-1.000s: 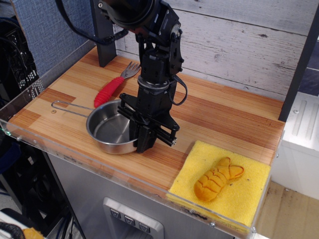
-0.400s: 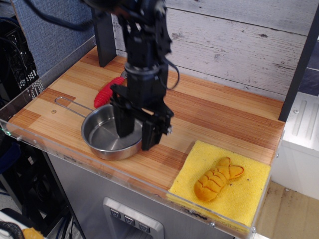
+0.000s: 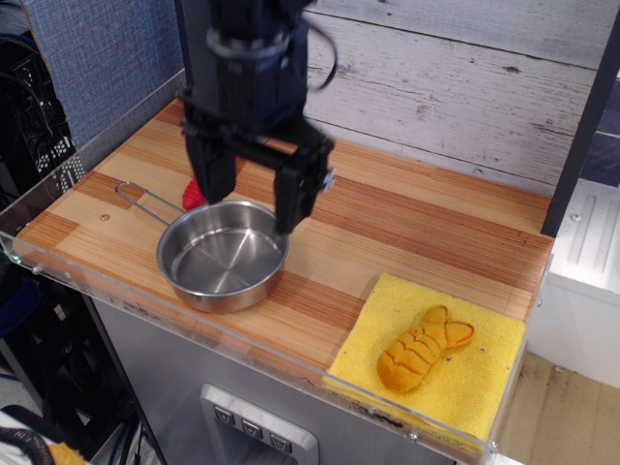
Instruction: Place the pot in front of the fork.
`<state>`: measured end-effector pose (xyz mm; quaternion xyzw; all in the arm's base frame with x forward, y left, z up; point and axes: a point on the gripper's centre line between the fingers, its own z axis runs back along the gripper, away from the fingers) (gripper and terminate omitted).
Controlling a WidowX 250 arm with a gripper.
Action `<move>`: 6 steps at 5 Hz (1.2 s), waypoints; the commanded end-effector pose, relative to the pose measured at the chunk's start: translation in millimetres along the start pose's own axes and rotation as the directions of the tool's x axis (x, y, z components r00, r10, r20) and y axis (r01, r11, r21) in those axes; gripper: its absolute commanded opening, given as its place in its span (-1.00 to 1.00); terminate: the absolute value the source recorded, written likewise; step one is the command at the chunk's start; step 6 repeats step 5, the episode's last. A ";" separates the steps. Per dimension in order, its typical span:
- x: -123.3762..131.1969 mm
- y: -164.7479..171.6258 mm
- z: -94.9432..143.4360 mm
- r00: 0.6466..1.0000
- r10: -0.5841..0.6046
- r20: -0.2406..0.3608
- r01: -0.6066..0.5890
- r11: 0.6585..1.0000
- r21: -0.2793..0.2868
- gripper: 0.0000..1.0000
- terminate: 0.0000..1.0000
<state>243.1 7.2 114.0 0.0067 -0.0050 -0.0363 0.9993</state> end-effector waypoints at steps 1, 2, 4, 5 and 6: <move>2.7 -18.3 39.9 0.996 0.000 0.089 0.002 1.000 -0.030 1.00 -1.00; 9.8 -23.8 36.9 0.998 -0.016 0.065 0.018 0.999 -0.035 1.00 -1.00; 11.4 -21.1 38.7 0.999 -0.041 0.034 0.041 0.999 0.001 1.00 -1.00; 11.4 -21.1 38.7 0.999 -0.041 0.034 0.041 0.999 0.001 1.00 1.00; 11.4 -21.1 38.7 0.999 -0.041 0.034 0.041 0.999 0.001 1.00 1.00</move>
